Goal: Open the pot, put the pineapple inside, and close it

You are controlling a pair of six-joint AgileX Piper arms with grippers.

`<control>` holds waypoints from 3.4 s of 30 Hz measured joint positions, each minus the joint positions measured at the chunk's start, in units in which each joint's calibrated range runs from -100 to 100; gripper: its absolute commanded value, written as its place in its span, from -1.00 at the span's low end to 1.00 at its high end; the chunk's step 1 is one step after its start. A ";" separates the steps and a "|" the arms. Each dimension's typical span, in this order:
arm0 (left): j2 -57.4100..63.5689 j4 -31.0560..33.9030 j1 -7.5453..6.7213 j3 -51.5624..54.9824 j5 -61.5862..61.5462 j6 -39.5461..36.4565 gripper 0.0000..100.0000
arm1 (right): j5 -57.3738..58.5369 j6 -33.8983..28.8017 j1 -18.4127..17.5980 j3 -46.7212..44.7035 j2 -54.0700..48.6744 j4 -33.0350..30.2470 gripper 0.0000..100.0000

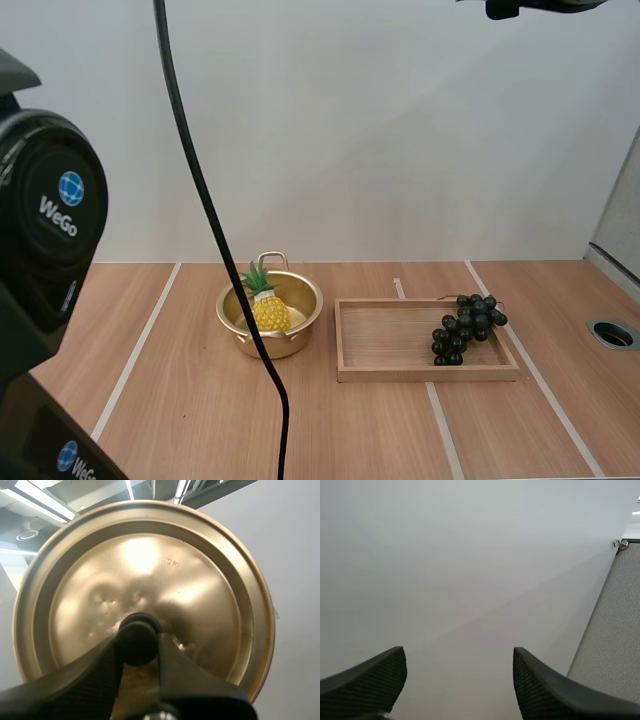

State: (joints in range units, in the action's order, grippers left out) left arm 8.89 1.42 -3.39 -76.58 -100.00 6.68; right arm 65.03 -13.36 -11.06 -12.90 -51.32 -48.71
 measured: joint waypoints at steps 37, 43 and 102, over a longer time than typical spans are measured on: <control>18.06 -6.97 0.00 95.11 38.28 11.14 -1.00 | 0.00 0.00 0.00 0.00 0.00 0.00 1.00; 16.20 -9.48 0.00 98.46 39.89 14.63 -1.00 | 0.00 0.00 0.00 0.00 0.00 0.00 1.00; -14.15 -13.54 0.00 96.68 15.70 27.21 -1.00 | 0.00 0.00 0.00 0.00 0.00 0.00 1.00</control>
State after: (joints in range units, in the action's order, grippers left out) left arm -5.26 -12.12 -3.39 20.10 -84.30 33.89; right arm 65.03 -13.36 -11.06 -12.90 -51.32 -48.71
